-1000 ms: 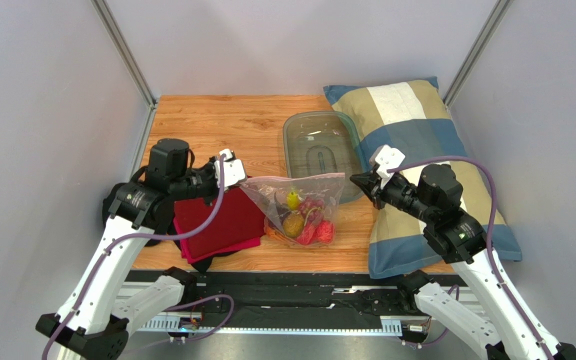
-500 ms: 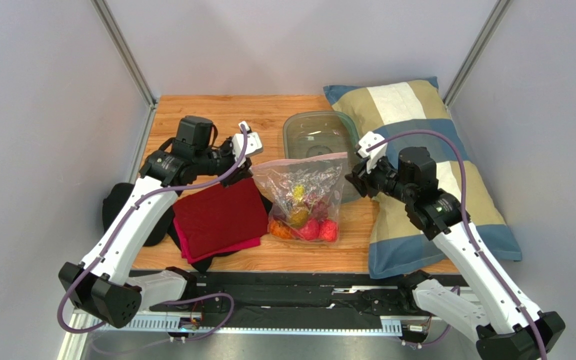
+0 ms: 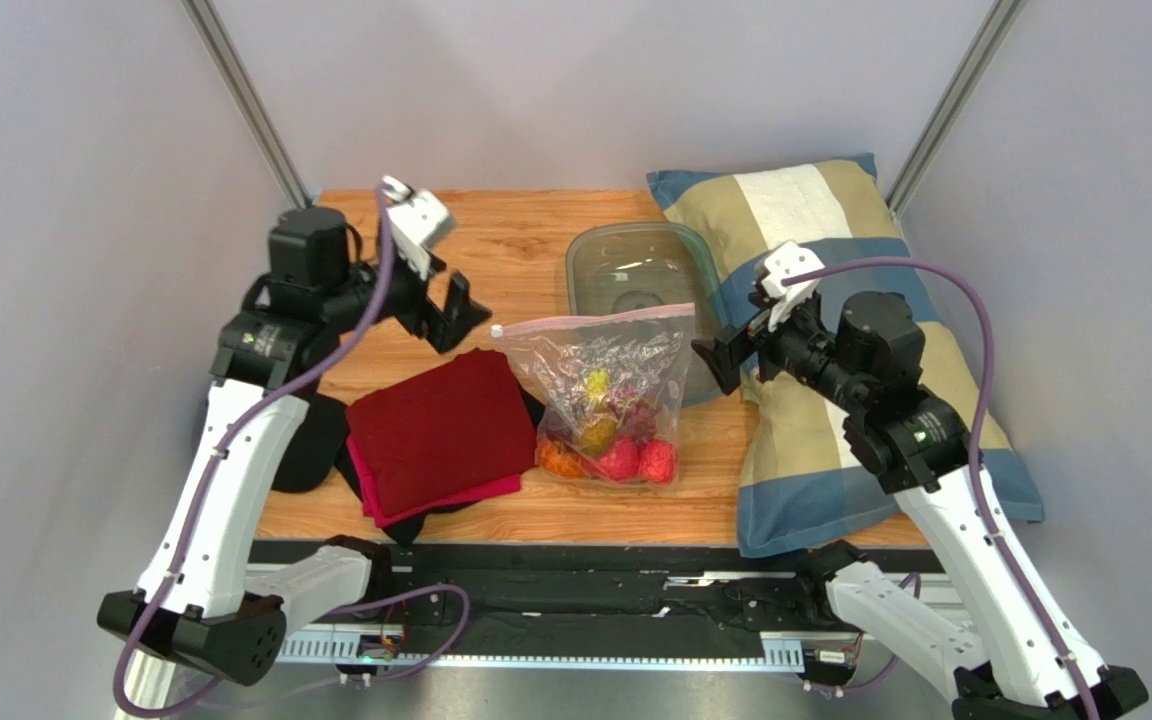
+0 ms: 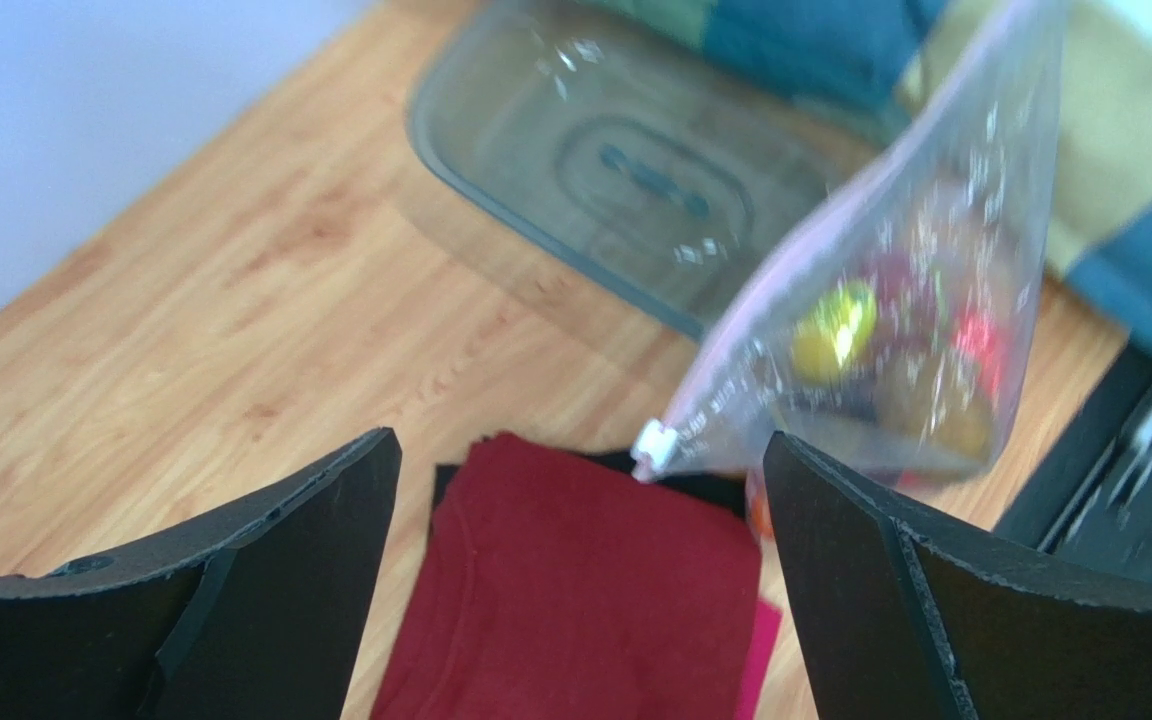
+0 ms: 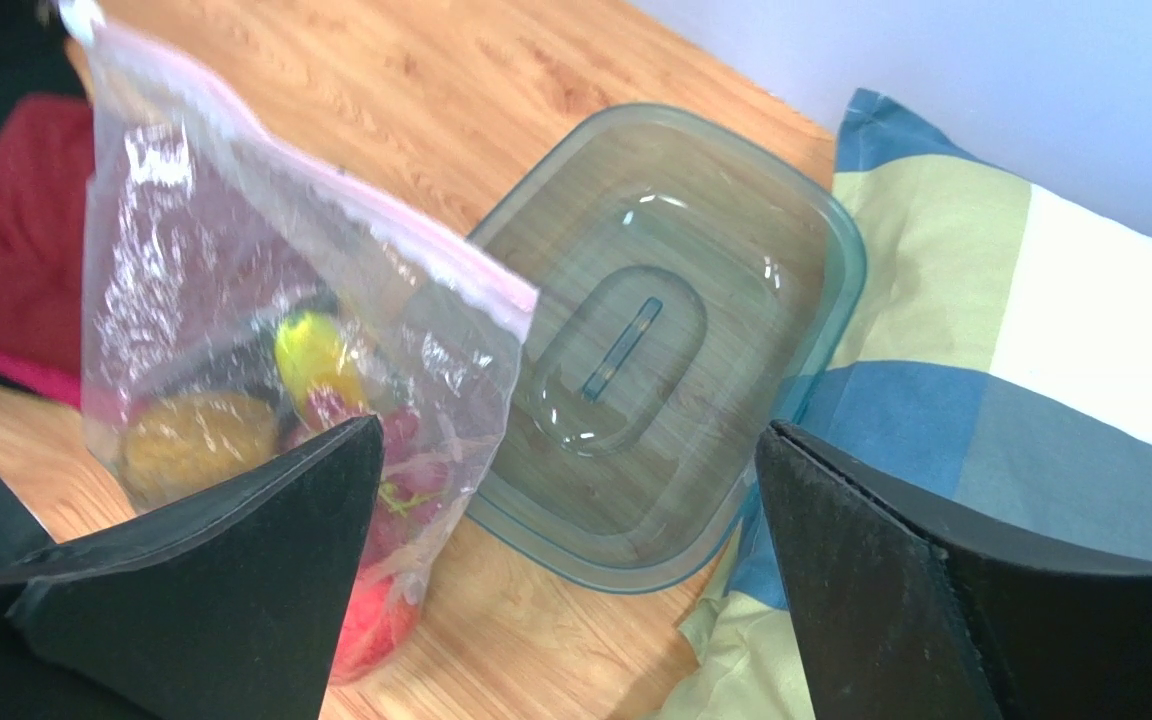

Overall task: Place the food in the zip-top bag and seal the zipper
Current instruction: Reset both arms

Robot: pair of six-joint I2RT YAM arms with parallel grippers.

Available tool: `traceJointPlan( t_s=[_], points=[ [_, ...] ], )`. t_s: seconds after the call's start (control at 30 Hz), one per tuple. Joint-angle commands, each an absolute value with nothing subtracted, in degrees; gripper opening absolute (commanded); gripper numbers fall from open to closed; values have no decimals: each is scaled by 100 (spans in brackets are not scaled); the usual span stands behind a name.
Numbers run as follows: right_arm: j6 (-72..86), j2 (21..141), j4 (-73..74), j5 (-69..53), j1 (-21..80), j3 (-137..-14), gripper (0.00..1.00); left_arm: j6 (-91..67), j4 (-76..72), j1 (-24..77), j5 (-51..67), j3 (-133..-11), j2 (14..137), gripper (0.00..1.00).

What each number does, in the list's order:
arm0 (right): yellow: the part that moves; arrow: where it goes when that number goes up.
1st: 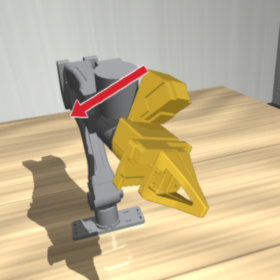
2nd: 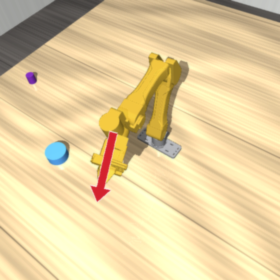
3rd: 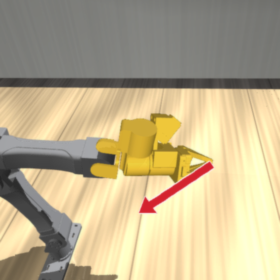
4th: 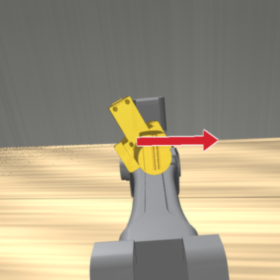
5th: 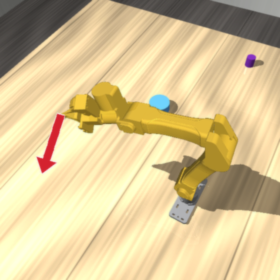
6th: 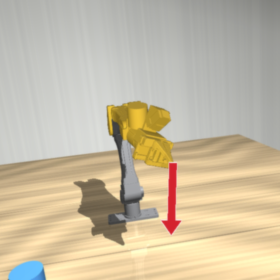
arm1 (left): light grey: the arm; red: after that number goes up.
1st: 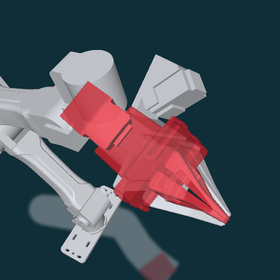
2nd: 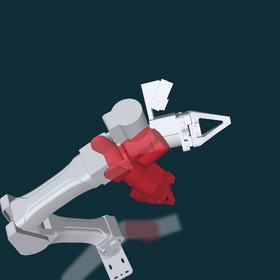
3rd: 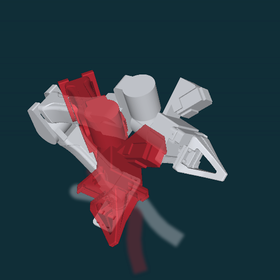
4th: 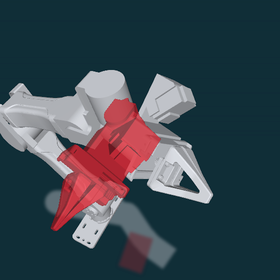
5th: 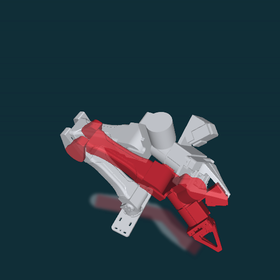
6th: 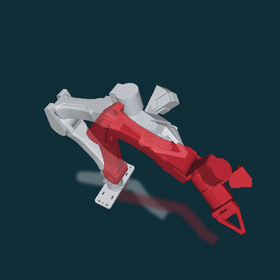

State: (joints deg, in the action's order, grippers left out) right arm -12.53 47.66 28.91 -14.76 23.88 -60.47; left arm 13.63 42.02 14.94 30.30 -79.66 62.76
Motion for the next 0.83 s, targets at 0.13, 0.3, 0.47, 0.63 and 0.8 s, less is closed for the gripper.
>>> traceJointPlan(
  t_s=[0.13,0.3,0.47,0.63,0.8],
  points=[
    [368,4807,3162,-1186,1443,-6644,100,-342,6053,240,3260,-10316,7723,99],
    [817,5211,3620,-1791,370,-6566,100,-387,6074,-535,3841,-10108,8025,99],
    [581,5712,3709,-2039,-245,-6363,100,-142,5863,-922,3797,-9230,7946,99],
    [396,5783,3542,-1986,-334,-6039,100,-9,5520,-932,3463,-8264,7568,99],
    [404,5722,3437,-2047,-343,-5915,100,-9,5361,-932,3261,-7972,7322,99]
  ],
)
